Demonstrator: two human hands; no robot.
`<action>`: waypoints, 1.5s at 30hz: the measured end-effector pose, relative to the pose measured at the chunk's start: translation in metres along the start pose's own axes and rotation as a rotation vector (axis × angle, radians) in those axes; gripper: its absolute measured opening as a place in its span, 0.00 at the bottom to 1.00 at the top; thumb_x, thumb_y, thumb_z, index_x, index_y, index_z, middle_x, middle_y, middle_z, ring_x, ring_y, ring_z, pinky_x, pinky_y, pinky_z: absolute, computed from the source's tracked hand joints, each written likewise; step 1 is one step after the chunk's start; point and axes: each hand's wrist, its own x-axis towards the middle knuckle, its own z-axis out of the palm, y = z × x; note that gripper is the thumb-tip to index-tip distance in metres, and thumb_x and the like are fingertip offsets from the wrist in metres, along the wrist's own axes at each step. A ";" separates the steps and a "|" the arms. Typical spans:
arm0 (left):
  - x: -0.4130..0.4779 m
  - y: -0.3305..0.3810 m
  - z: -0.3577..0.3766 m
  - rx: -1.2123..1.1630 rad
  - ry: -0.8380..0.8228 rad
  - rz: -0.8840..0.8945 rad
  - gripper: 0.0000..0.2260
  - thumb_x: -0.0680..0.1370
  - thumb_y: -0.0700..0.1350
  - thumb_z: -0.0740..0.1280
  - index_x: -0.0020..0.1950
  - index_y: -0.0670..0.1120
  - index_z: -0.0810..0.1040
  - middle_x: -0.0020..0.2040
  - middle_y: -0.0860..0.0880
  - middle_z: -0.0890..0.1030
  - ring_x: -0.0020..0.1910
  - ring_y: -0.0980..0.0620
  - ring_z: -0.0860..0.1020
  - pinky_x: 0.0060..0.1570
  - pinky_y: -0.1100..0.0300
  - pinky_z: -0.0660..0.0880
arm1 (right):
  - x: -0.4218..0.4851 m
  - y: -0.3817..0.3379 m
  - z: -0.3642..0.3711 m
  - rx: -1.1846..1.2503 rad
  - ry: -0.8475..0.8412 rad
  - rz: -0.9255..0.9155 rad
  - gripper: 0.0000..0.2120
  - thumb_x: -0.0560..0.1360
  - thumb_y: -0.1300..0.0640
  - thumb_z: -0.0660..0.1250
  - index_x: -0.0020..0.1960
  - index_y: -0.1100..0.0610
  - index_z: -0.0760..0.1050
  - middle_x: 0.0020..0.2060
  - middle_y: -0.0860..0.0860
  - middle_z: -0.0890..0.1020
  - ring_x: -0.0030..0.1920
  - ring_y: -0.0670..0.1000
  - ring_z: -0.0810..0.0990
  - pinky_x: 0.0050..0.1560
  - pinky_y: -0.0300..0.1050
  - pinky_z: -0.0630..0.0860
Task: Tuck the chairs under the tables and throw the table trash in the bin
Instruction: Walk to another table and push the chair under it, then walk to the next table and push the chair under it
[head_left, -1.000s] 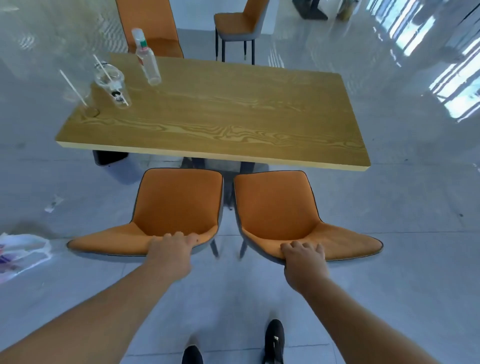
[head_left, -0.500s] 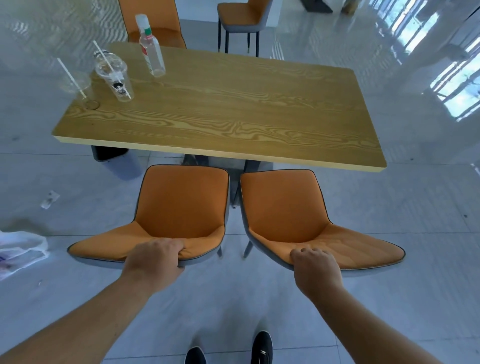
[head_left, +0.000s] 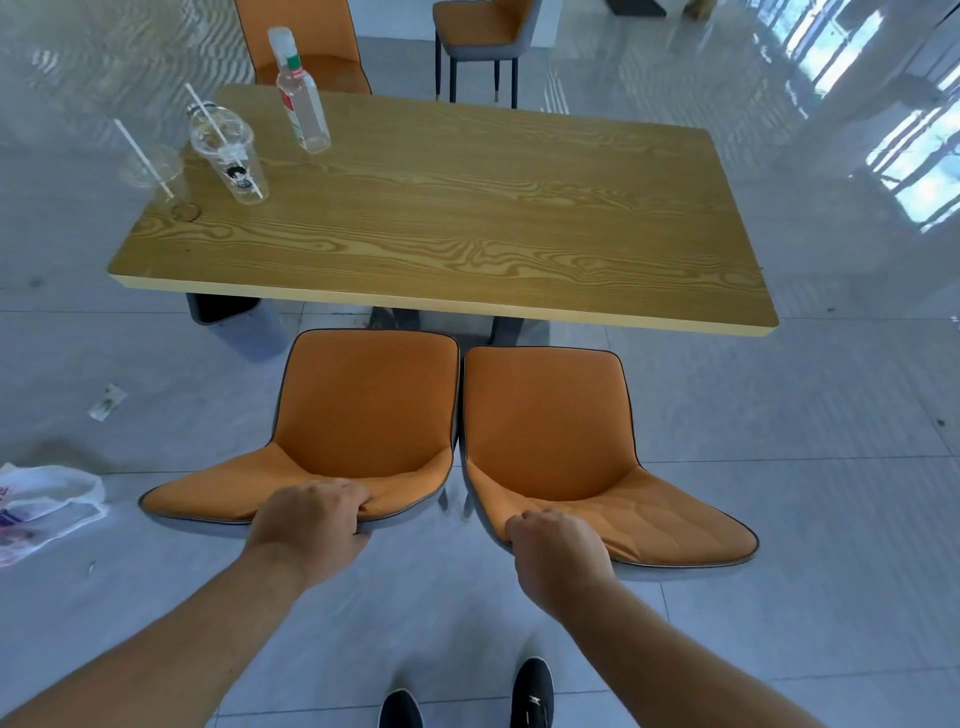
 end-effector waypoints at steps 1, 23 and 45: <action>0.000 -0.001 0.001 0.006 0.001 -0.003 0.09 0.73 0.56 0.74 0.49 0.54 0.84 0.41 0.54 0.83 0.39 0.50 0.81 0.34 0.56 0.78 | 0.000 0.000 0.000 0.000 0.005 0.005 0.09 0.79 0.62 0.62 0.54 0.53 0.78 0.45 0.51 0.82 0.43 0.53 0.78 0.38 0.46 0.69; 0.013 -0.005 -0.184 -0.092 0.139 -0.082 0.41 0.75 0.78 0.52 0.82 0.57 0.59 0.82 0.51 0.63 0.81 0.47 0.60 0.77 0.41 0.60 | -0.032 0.039 -0.181 0.105 0.431 0.195 0.37 0.75 0.26 0.50 0.77 0.47 0.62 0.72 0.49 0.73 0.72 0.54 0.68 0.71 0.56 0.69; -0.011 0.031 -0.463 -0.075 0.691 0.225 0.43 0.72 0.80 0.52 0.80 0.57 0.64 0.81 0.50 0.65 0.79 0.47 0.61 0.78 0.41 0.58 | -0.177 0.037 -0.431 -0.079 0.929 0.329 0.37 0.75 0.28 0.53 0.76 0.48 0.65 0.72 0.50 0.73 0.73 0.55 0.67 0.70 0.55 0.68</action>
